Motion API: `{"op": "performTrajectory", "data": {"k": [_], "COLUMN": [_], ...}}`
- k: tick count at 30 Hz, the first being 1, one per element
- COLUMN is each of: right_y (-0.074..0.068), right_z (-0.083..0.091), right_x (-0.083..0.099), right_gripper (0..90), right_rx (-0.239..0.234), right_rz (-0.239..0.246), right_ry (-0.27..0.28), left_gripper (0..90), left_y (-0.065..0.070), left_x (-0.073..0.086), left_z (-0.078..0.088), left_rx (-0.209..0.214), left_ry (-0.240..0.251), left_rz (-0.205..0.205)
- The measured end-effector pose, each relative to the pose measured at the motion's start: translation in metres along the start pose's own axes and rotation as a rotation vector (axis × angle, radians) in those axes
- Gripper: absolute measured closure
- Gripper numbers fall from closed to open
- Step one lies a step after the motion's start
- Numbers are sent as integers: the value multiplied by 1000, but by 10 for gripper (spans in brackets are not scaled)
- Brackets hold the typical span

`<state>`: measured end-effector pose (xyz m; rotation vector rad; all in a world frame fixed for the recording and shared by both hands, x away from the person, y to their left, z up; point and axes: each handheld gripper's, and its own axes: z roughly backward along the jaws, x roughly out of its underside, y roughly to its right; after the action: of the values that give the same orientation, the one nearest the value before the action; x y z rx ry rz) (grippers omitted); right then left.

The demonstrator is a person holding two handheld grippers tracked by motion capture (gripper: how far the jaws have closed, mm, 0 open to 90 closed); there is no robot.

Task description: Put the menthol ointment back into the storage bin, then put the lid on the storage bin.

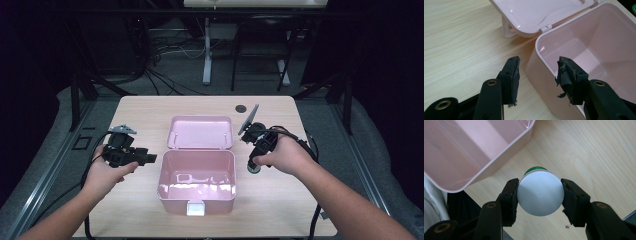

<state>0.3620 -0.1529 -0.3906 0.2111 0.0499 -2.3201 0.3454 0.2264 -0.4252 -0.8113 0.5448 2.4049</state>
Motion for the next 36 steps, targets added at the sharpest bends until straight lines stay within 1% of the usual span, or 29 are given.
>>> {"op": "performTrajectory", "data": {"k": [1, 2, 3, 5, 6, 8, 10, 12, 13, 16, 18, 20, 21, 22, 26, 27, 28, 29, 31, 34, 36], "right_y": [0, 0, 0, 1, 1, 1, -1, -2, -4, -7, -9, -11, -12, -13, -19, -21, -22, -23, -25, -29, -31], "right_z": [2, 4, 4, 5, 6, 8, 10, 13, 13, 17, 17, 17, 16, 17, 16, 15, 16, 16, 17, 17, 18], "right_x": [-1, -3, -3, -5, -7, -9, -11, -13, -14, -17, -20, -23, -24, -25, -30, -31, -32, -33, -35, -38, -40], "right_gripper": [501, 501, 501, 501, 501, 501, 502, 502, 502, 502, 502, 502, 502, 502, 502, 502, 502, 502, 502, 502, 502], "right_rx": [3, 13, 5, 10, 7, 10, 7, 6, 3, 0, -7, -6, -5, -4, -10, -13, -14, -16, -15, -20, -18], "right_rz": [8, 3, 8, 7, 9, 16, 12, 23, 24, 36, 42, 45, 55, 62, 80, 81, 90, 92, 102, 105, 114], "right_ry": [-1, -10, -1, 1, -12, -5, -5, -5, 1, -9, 0, -10, 0, -15, -16, -8, -17, -11, -20, -9, -18], "left_gripper": [520, 520, 520, 520, 520, 520, 520, 520, 520, 519, 520, 520, 520, 519, 520, 519, 519, 520, 519, 519, 520], "left_y": [0, 0, 0, 0, 0, 1, 1, 1, 1, 1, 1, 1, 1, 1, 0, 0, 0, 0, 0, 0, 0], "left_x": [0, 0, 0, -1, -1, -1, -1, -1, -2, -2, -2, -2, -2, -2, -3, -3, -3, -3, -3, -3, -3], "left_z": [0, 0, 0, 0, 0, 1, 1, 2, 2, 2, 1, 1, 1, 1, 0, 0, 0, 0, 0, 0, 0], "left_rx": [0, -1, 1, 1, 2, 2, 1, 2, 2, 1, 1, 1, 1, 2, 1, 0, 0, 0, 0, -1, 0], "left_ry": [-1, -1, -1, -1, -2, 1, 2, 2, 2, 6, 4, 0, 0, 2, 3, 1, 2, 2, 1, 3, 3], "left_rz": [-1, -1, -1, -2, -3, -3, -4, -5, -5, -3, -6, -3, -4, -4, -3, -3, -3, -3, -4, -2, -1]}}
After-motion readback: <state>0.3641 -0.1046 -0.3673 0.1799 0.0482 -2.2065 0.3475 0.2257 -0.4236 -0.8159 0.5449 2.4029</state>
